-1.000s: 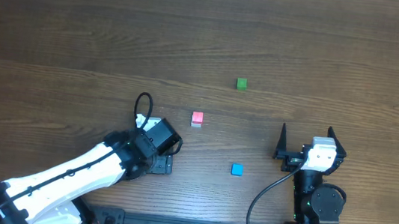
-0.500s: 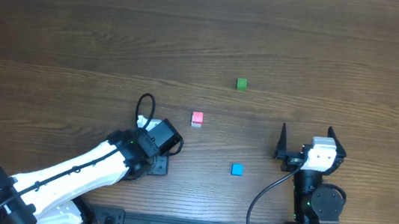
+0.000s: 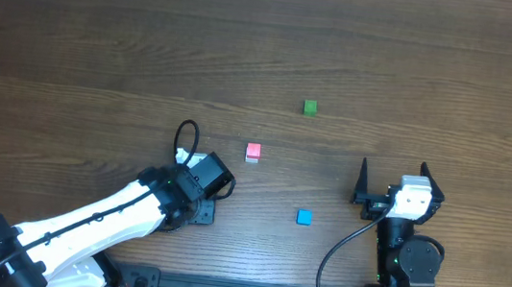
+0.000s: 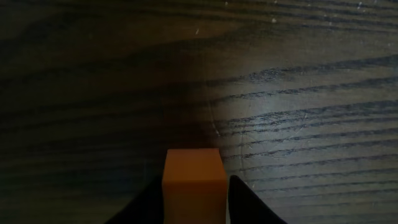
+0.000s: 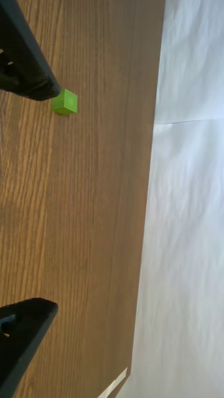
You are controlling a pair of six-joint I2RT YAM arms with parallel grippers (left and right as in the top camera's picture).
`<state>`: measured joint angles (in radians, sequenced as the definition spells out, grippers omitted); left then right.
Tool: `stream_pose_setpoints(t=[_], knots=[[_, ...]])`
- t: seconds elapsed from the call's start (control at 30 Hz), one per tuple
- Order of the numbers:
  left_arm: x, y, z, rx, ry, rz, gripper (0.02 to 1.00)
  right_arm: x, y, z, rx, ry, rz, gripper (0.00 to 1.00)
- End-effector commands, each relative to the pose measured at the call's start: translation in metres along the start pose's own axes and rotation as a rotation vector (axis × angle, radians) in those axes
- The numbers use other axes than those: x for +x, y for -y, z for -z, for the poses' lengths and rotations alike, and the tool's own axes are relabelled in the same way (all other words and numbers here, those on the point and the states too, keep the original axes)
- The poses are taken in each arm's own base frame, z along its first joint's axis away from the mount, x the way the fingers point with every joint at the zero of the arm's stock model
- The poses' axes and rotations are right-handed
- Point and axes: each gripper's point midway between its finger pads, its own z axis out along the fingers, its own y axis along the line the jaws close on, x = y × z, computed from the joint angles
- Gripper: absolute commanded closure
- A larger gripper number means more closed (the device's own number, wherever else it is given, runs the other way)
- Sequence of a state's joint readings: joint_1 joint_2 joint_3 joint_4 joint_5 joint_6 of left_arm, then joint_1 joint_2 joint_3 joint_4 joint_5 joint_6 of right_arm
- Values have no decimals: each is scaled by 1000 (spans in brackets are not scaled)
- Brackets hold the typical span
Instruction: Stack Cubes
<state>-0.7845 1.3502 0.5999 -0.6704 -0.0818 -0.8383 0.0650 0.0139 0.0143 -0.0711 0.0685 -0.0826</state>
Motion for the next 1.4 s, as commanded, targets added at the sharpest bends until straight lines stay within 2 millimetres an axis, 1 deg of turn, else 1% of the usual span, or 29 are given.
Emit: stream_pose_setpoints(t=[0.03,0.17,0.33,0.4,0.43,0.47,0.53,0.77,0.83,0.9,1.0,1.07,1.27,1.4], knots=[[5,-5,-4,-16,-17,11,722,2,0,0,-2,0,1,9],[5,-5,-4,-16,-17,11,787,2,0,0,-2,0,1,9],[2,-2,-4,0,-8,12,829,2,0,0,-2,0,1,7],[-3,4,-1,17,7,14,844,2,0,0,-2,0,1,7],[-7,8,2,27,16,15,888,2,0,0,-2,0,1,7],[-12,13,6,38,27,16,906,2,0,0,-2,0,1,7],[-26,25,20,62,54,20,976,2,0,0,-2,0,1,7],[-77,64,82,93,111,35,978,2,0,0,-2,0,1,7],[-88,74,94,88,110,35,976,2,0,0,-2,0,1,7],[-97,83,100,76,100,34,976,2,0,0,-2,0,1,9],[-107,94,98,60,85,31,978,2,0,0,-2,0,1,7],[-112,100,92,51,77,30,978,2,0,0,-2,0,1,9],[-115,106,68,16,45,27,978,2,0,0,-2,0,1,7],[-119,111,61,25,52,27,978,2,0,0,-2,0,1,7]])
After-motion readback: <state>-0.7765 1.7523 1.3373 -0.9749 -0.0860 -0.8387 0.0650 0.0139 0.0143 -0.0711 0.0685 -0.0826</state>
